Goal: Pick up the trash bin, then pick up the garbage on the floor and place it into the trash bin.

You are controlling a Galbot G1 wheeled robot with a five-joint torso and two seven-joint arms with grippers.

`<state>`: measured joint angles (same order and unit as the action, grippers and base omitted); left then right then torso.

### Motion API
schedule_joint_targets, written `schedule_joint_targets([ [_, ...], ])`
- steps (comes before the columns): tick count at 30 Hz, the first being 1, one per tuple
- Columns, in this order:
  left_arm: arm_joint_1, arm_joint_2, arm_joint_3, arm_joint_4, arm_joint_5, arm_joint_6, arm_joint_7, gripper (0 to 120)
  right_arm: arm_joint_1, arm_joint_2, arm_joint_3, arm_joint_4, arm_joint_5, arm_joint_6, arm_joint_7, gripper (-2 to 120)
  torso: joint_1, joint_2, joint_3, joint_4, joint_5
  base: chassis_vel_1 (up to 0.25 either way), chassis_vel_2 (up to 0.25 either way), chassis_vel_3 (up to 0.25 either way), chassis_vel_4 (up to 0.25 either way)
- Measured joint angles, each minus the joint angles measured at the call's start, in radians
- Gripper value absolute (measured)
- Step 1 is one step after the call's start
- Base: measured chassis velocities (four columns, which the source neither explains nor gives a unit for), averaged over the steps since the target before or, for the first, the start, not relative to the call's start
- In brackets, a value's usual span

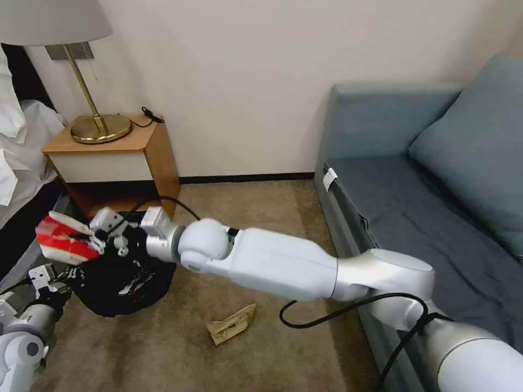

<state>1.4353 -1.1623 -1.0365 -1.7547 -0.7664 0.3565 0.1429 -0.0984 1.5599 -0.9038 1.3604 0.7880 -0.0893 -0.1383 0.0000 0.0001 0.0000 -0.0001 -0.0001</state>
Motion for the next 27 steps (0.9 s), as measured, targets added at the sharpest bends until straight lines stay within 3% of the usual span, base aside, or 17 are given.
schedule_joint_targets([
  [13,0.010,0.001,-0.002,-0.015,-0.009,0.003,0.009,2,-0.032,0.051,-0.019,-0.133,-0.121,0.015,-0.025,1,0.000,0.000,0.000,-0.0001,0.0000,0.000,0.000,0.000,0.000],
  [16,0.010,0.002,-0.004,-0.013,-0.009,0.003,0.010,2,-0.035,0.046,-0.021,-0.137,-0.131,0.014,-0.027,8,0.000,0.000,0.000,0.0001,0.0001,0.000,0.000,0.000,0.000],
  [19,0.007,0.003,-0.004,-0.007,-0.010,0.003,0.011,2,-0.036,0.036,-0.021,-0.138,-0.140,0.007,-0.030,27,0.000,0.000,0.000,0.0000,0.0000,0.000,0.000,0.000,0.000],
  [27,-0.003,0.003,0.000,0.005,-0.007,0.002,0.013,2,-0.034,0.031,-0.014,-0.135,-0.152,0.004,-0.030,52,0.000,0.000,0.000,0.0000,0.0001,0.000,0.000,0.000,0.000],
])
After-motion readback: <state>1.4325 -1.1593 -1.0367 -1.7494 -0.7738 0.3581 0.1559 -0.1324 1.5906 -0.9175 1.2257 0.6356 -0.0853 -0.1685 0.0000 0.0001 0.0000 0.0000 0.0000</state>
